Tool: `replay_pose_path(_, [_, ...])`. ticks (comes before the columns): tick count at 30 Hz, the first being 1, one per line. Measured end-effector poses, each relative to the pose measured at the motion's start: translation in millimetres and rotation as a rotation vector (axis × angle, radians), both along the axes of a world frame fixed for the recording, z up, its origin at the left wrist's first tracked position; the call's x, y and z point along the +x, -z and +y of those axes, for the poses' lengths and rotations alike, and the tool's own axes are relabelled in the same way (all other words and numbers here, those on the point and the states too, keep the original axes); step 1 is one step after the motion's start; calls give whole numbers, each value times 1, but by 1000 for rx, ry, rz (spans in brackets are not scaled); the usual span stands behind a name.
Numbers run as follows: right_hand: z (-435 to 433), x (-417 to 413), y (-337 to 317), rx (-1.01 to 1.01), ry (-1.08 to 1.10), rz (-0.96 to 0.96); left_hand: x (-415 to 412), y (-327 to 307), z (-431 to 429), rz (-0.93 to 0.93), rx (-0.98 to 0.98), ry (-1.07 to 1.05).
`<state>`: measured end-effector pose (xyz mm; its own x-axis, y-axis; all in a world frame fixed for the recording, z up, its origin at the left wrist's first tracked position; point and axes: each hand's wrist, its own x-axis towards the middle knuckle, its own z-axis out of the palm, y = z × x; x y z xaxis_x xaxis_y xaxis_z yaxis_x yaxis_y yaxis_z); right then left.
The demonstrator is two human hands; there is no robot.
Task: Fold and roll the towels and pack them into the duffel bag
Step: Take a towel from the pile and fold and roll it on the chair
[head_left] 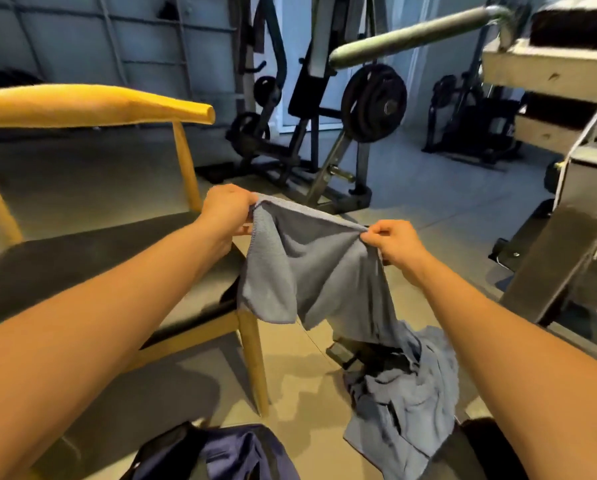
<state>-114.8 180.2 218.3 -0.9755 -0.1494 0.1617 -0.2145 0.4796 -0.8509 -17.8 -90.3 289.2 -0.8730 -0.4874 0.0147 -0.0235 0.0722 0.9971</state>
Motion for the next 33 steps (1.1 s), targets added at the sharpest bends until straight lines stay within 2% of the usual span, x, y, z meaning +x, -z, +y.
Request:
replay_pose_path(5, [-63,7,-96,-78,-142,208,20,-26,-47,11,-46,-63])
replay_pose_path(9, [-118,31,-146,-56,-408,161,52,-55,-74,71,-250,208])
replay_pose_path(12, [-153,54,-167,12,-627,87,71,-79,-87,78,-306,408])
replay_pose_path(16, [-189,68,-181,22,-754,54,88,-95,-105,4,-358,501])
replay_pose_path(19, [-209,70,-185,51,-789,62,102,-107,-127,-32,-417,394])
replay_pose_path(24, [-227,63,-180,67,-897,-30,135,-139,-174,-55,-508,153])
replay_pose_path(29, [-241,44,-171,185,-835,-35,151,-160,-218,-62,-568,-144])
replay_pose_path(31, [-255,42,-177,173,-698,90,152,-160,-231,-50,-653,-214])
replay_pose_path(33, [-274,40,-192,81,-519,356,149,-160,-245,20,-809,-310])
